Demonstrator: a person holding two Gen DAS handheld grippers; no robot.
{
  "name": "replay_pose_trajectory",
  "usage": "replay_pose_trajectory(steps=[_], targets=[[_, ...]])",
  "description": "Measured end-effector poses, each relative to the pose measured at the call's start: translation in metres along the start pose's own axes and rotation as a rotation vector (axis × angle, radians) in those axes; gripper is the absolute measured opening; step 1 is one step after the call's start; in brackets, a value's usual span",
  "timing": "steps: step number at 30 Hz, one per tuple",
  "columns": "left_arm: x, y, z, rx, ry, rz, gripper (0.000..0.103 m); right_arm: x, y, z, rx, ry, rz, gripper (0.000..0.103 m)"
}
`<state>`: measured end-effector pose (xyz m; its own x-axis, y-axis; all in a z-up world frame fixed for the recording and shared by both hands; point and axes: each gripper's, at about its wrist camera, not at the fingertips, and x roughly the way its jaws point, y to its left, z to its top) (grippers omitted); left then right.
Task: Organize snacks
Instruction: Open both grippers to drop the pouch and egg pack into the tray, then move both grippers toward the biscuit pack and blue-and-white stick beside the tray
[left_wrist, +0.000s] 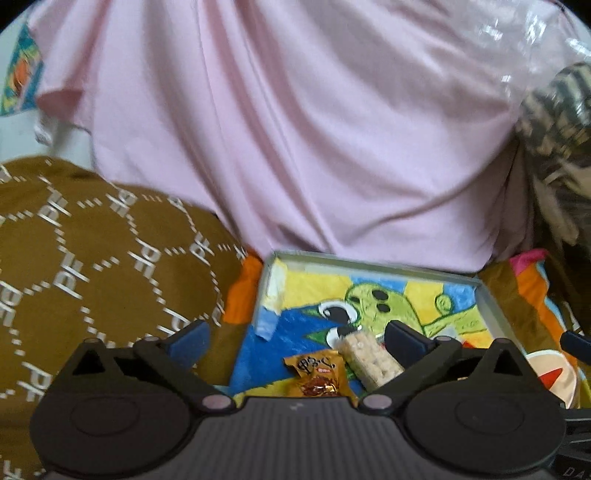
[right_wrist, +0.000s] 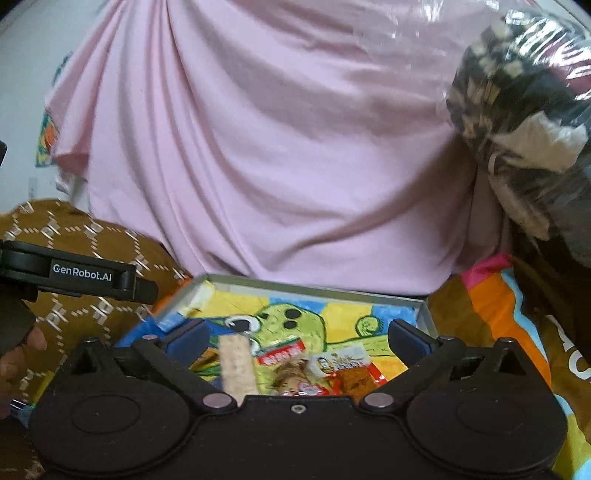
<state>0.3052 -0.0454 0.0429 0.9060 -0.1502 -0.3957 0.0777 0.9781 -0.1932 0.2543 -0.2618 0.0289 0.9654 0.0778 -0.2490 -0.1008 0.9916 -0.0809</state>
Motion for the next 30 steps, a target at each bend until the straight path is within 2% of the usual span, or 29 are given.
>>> replay_pose_trajectory(steps=[5, 12, 19, 30], targets=[[-0.042, 0.01, -0.003, -0.019, -0.064, 0.021, 0.103, -0.037, 0.01, 0.005, 0.042, -0.034, 0.028, 0.102], [-0.092, 0.029, -0.009, -0.052, -0.069, 0.043, 0.103, -0.089, 0.03, 0.007, 0.044, -0.07, 0.066, 0.102], [-0.143, 0.052, -0.026, -0.041, -0.076, 0.081, 0.103, -0.132, 0.054, 0.002, 0.027, -0.069, 0.114, 0.102], [-0.192, 0.081, -0.067, 0.019, 0.013, 0.172, 0.103, -0.178, 0.097, -0.025, -0.051, -0.042, 0.188, 0.102]])
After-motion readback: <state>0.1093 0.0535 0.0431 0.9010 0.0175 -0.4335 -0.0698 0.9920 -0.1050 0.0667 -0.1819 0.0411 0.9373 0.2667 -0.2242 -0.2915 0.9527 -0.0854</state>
